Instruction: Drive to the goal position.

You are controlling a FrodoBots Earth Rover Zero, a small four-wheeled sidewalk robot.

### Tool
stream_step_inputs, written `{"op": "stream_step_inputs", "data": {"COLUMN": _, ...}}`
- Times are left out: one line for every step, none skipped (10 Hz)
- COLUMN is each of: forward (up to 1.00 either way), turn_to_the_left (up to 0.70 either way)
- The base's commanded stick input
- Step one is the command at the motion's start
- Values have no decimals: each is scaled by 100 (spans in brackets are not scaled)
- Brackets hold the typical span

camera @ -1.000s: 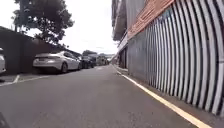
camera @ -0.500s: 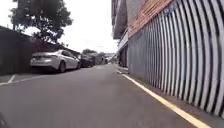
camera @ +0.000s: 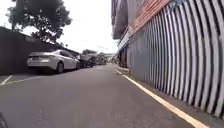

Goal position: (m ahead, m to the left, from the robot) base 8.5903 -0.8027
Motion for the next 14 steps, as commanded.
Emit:
{"op": "stream_step_inputs", "data": {"forward": 45, "turn_to_the_left": 0}}
{"op": "stream_step_inputs", "data": {"forward": 45, "turn_to_the_left": 0}}
{"op": "stream_step_inputs", "data": {"forward": 45, "turn_to_the_left": 0}}
{"op": "stream_step_inputs", "data": {"forward": 45, "turn_to_the_left": 0}}
{"op": "stream_step_inputs", "data": {"forward": 45, "turn_to_the_left": 0}}
{"op": "stream_step_inputs", "data": {"forward": 45, "turn_to_the_left": 0}}
{"op": "stream_step_inputs", "data": {"forward": 45, "turn_to_the_left": 0}}
{"op": "stream_step_inputs", "data": {"forward": 45, "turn_to_the_left": 0}}
{"op": "stream_step_inputs", "data": {"forward": 45, "turn_to_the_left": 0}}
{"op": "stream_step_inputs", "data": {"forward": 45, "turn_to_the_left": 0}}
{"op": "stream_step_inputs", "data": {"forward": 45, "turn_to_the_left": 0}}
{"op": "stream_step_inputs", "data": {"forward": 45, "turn_to_the_left": 0}}
{"op": "stream_step_inputs", "data": {"forward": 45, "turn_to_the_left": 0}}
{"op": "stream_step_inputs", "data": {"forward": 45, "turn_to_the_left": 0}}
